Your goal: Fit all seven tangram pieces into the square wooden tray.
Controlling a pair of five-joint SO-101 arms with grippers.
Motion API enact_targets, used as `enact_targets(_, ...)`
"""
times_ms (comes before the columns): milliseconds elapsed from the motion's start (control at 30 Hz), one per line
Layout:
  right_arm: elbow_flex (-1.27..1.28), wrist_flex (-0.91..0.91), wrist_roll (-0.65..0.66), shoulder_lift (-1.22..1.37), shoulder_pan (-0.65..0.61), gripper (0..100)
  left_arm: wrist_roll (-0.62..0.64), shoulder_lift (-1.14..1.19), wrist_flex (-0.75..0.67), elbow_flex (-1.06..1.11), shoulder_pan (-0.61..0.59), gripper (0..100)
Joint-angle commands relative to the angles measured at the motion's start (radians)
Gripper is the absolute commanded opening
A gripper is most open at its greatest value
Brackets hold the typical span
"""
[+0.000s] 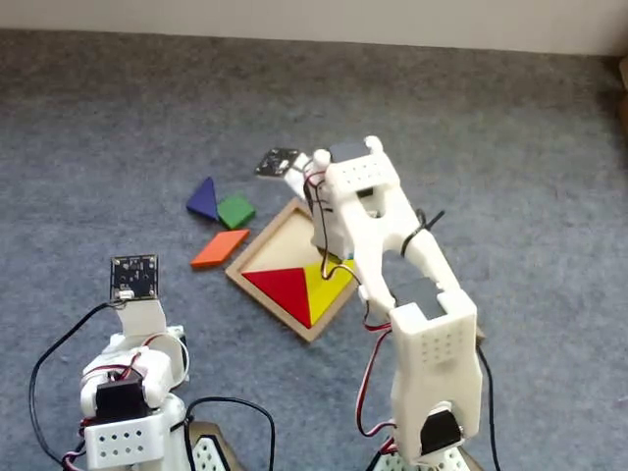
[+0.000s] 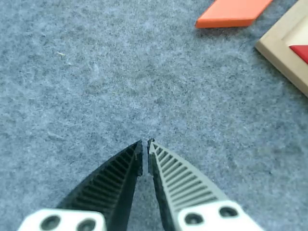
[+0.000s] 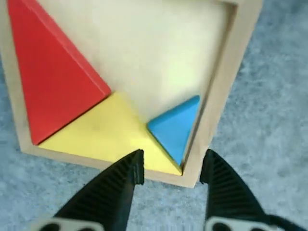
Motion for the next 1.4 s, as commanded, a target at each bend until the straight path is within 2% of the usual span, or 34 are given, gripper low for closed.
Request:
enact_targets(0,-0.188,0.203,0.005,-0.031,0.005,16.5,0.000,-0.033,0.003,0.019,-0.007,4)
enact_targets(100,-0.295,0.213,-0.049,-0.065,0.044,5.9,0.000,-0.033,0.003,0.019,-0.007,4)
enact_targets(167,-0.260,0.213,-0.098,-0.110,0.081,2.2,0.000,-0.033,0.003,0.019,-0.007,4)
enact_targets(600,0.407,0.180,-0.110,-0.680,0.343,2.1,0.000,-0.033,0.003,0.019,-0.007,4)
enact_targets(667,0.549,0.114,-0.158,-0.786,0.367,3.3,0.000,-0.033,0.003,0.019,-0.007,4)
enact_targets(900,0.992,-0.153,-0.308,-1.084,0.378,17.7,0.000,-0.033,0.003,0.019,-0.007,4)
enact_targets(1100,1.129,-0.220,-0.315,-1.055,0.392,18.1,0.000,-0.033,0.003,0.019,-0.007,4)
enact_targets(1367,1.129,-0.372,-0.150,-0.888,0.596,18.2,0.000,-0.033,0.003,0.019,-0.007,4)
